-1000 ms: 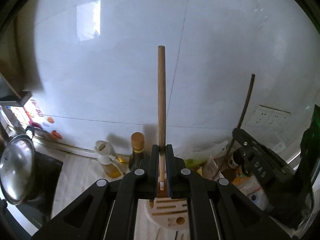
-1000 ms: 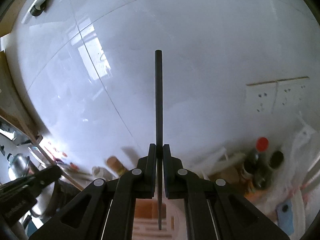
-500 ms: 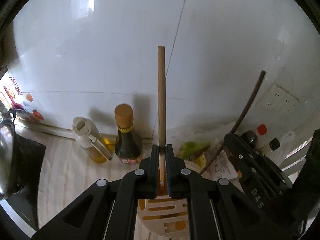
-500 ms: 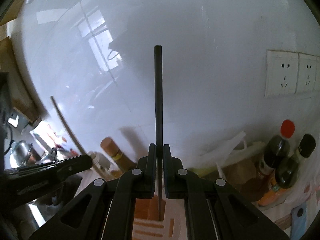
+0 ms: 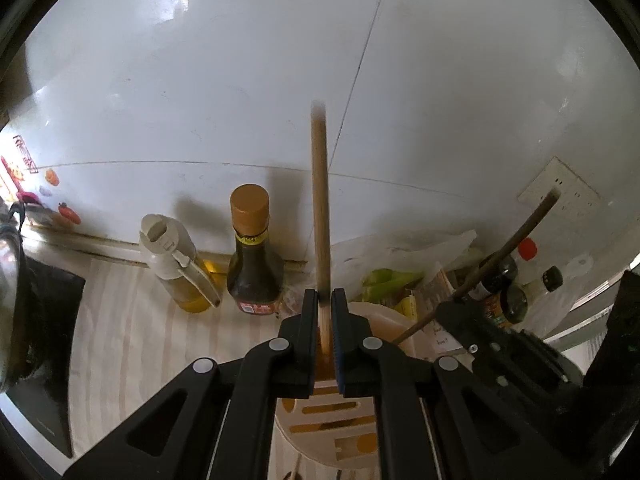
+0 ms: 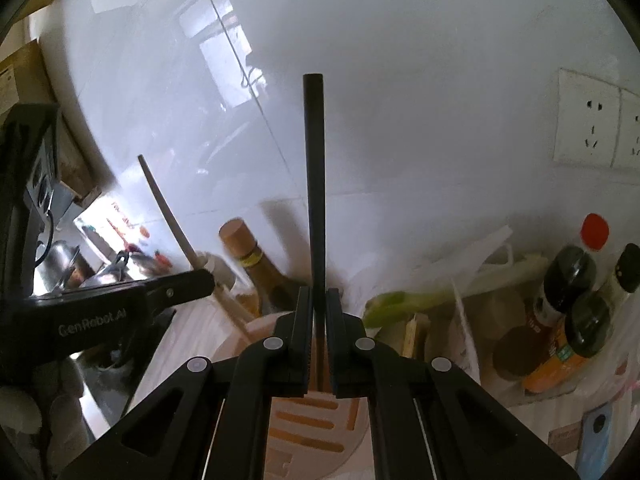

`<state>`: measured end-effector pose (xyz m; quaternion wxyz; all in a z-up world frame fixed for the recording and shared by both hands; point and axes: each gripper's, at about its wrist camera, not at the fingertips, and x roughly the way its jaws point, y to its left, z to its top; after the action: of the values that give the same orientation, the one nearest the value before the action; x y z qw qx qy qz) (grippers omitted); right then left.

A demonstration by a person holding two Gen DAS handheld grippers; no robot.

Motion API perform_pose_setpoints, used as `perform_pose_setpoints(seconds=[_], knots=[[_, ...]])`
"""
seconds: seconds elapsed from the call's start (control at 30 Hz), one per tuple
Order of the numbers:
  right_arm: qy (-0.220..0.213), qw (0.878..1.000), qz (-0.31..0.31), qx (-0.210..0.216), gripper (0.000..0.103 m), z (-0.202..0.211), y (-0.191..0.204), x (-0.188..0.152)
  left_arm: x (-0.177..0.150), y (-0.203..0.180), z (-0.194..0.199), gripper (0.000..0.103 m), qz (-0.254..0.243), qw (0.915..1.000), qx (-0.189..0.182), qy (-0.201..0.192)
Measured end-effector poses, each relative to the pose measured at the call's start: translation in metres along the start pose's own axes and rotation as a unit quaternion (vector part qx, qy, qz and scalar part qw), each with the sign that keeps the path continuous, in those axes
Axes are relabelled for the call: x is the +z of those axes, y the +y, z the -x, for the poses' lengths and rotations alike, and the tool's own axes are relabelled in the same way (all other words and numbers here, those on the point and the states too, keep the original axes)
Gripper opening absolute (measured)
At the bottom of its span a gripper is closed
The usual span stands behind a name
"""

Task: Organize utensils
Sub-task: 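Insert both held chopsticks into the slotted lid of the cream holder, then open both grippers and move them back to the chopstick row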

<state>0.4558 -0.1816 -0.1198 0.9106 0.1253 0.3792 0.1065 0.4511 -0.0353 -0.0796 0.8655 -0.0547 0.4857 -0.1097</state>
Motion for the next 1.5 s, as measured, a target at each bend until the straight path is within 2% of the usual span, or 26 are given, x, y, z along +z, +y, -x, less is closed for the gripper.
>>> perform_pose_setpoints(seconds=[0.03,0.1,0.13,0.17,0.2,0.23,0.27,0.33,0.37,0.4,0.43,0.47,0.53,0.57,0.67,0.9,1.1,1.4,1.5], knots=[[0.007,1.0,-0.003,0.005,0.008,0.0,-0.001,0.0,0.0,0.0,0.005,0.008,0.001,1.0,0.002,-0.006],[0.013,1.0,-0.01,0.011,0.017,0.002,-0.003,0.0,0.002,-0.001,0.013,0.009,-0.002,0.9997,0.019,-0.015],[0.012,1.0,-0.015,0.013,0.03,0.006,-0.005,0.001,0.003,-0.002,0.018,0.016,-0.004,0.9995,0.024,-0.022],[0.009,1.0,-0.02,0.013,0.037,0.01,-0.006,0.001,0.003,-0.002,0.024,0.035,-0.006,0.999,0.034,-0.029],[0.007,1.0,-0.022,0.012,0.038,0.013,-0.006,0.002,0.003,-0.002,0.028,0.049,-0.006,0.9984,0.044,-0.035],[0.004,1.0,-0.026,0.011,0.038,0.018,-0.007,0.002,0.003,-0.001,0.034,0.074,-0.006,0.9975,0.055,-0.045],[0.002,1.0,-0.028,0.007,0.041,0.023,-0.008,0.003,0.001,0.0,0.04,0.081,-0.006,0.9966,0.061,-0.055],[-0.001,1.0,-0.03,-0.006,0.048,0.032,-0.009,0.001,-0.005,0.003,0.05,0.081,-0.007,0.9946,0.077,-0.07],[0.0,0.999,-0.029,-0.019,0.054,0.036,-0.009,-0.001,-0.008,0.005,0.052,0.085,-0.007,0.9941,0.082,-0.07],[0.0,0.999,-0.027,-0.026,0.059,0.038,-0.009,-0.002,-0.013,0.007,0.054,0.091,-0.008,0.9938,0.084,-0.072],[0.003,0.999,-0.024,-0.046,0.072,0.042,-0.009,-0.006,-0.019,0.009,0.056,0.103,-0.009,0.9935,0.086,-0.075],[0.004,0.998,-0.023,-0.063,0.084,0.045,-0.01,-0.009,-0.023,0.011,0.057,0.103,-0.01,0.9931,0.089,-0.077],[0.003,0.996,-0.02,-0.091,0.096,0.051,-0.009,-0.015,-0.035,0.013,0.059,0.103,-0.015,0.9911,0.107,-0.077],[0.004,0.993,-0.017,-0.114,0.099,0.055,-0.009,-0.02,-0.041,0.014,0.059,0.103,-0.017,0.9907,0.111,-0.076],[0.007,0.989,-0.025,-0.144,0.101,0.065,-0.013,-0.031,-0.057,0.018,0.059,0.103,-0.017,0.9903,0.118,-0.072],[0.033,0.981,-0.059,-0.183,0.102,0.086,-0.028,-0.065,-0.103,0.022,0.044,0.103,-0.018,0.9932,0.11,-0.034],[0.091,0.972,-0.088,-0.197,0.102,0.087,-0.053,-0.121,-0.155,0.017,0.013,0.103,-0.053,0.9905,0.124,0.025],[0.171,0.953,-0.126,-0.217,0.101,0.072,-0.09,-0.199,-0.216,0.016,-0.031,0.103,-0.067,0.9838,0.125,0.109],[0.192,0.946,-0.15,-0.214,0.092,0.067,-0.1,-0.219,-0.23,0.019,-0.045,0.103,-0.071,0.9803,0.131,0.13]])
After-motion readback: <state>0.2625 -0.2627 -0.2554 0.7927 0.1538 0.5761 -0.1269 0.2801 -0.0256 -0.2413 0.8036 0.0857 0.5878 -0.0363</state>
